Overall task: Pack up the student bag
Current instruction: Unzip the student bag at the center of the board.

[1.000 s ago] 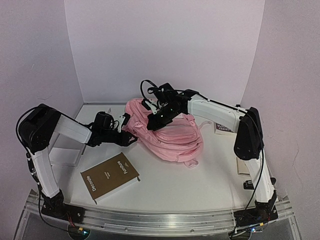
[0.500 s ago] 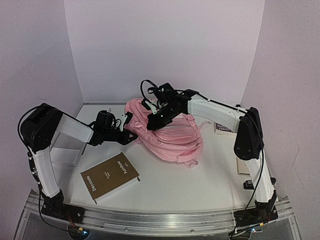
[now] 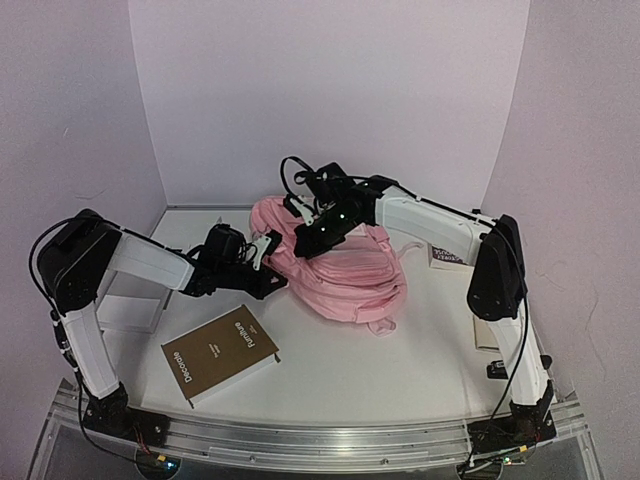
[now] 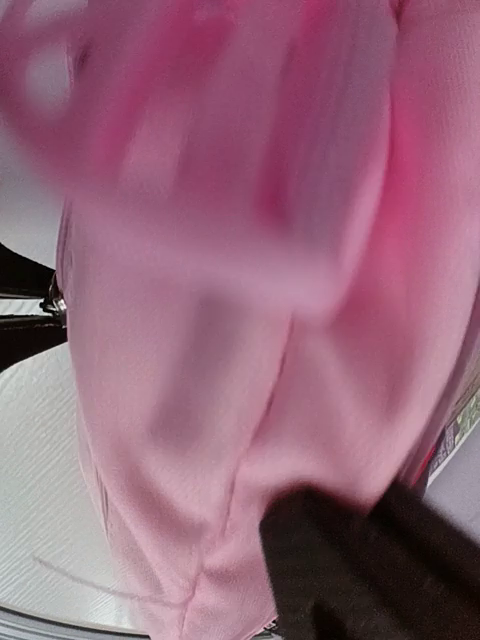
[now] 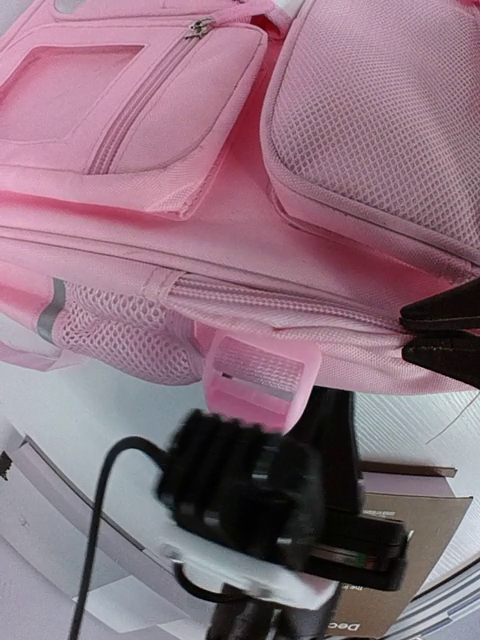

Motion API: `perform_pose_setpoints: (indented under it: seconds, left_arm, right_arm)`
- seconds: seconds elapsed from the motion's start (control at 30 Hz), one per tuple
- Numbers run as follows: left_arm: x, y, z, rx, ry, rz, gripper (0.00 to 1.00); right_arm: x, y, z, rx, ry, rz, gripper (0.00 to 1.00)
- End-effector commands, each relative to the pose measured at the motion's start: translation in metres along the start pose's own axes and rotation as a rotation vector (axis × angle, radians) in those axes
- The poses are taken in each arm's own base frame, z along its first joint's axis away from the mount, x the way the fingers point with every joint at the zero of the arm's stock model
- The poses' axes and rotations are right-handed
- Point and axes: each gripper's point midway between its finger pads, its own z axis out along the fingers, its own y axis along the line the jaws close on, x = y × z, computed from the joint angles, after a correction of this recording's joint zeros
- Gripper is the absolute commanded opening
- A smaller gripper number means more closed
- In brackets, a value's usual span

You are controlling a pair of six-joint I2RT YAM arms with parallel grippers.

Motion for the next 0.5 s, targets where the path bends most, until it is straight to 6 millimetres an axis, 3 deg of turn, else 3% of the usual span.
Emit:
perform_pose_setpoints:
  seconds: [0.0, 0.23, 0.37, 0.4, 0.47]
  left_arm:
    - [-0.001, -0.041, -0.003, 0.063, 0.019, 0.071, 0.0]
    - [0.007, -0.069, -0.007, 0.144, 0.024, 0.037, 0.0]
    - [0.011, -0.061, -0.011, 0.093, 0.014, 0.021, 0.0]
    - [0.012, -0.056, -0.011, 0.068, 0.016, 0.019, 0.0]
    - [0.013, -0.048, -0.012, 0.025, 0.022, 0.011, 0.0]
  right_arm:
    - [-0.06, 0.002, -0.022, 0.025, -0.2, -0.002, 0.0]
    - [-0.06, -0.006, -0.004, 0.042, -0.198, 0.059, 0.0]
    - [-0.053, 0.002, 0.0, -0.046, -0.168, 0.078, 0.0]
    - [-0.05, 0.001, -0.002, -0.069, -0.159, 0.082, 0.03]
    - [-0.045, -0.009, -0.009, -0.09, -0.144, 0.102, 0.31]
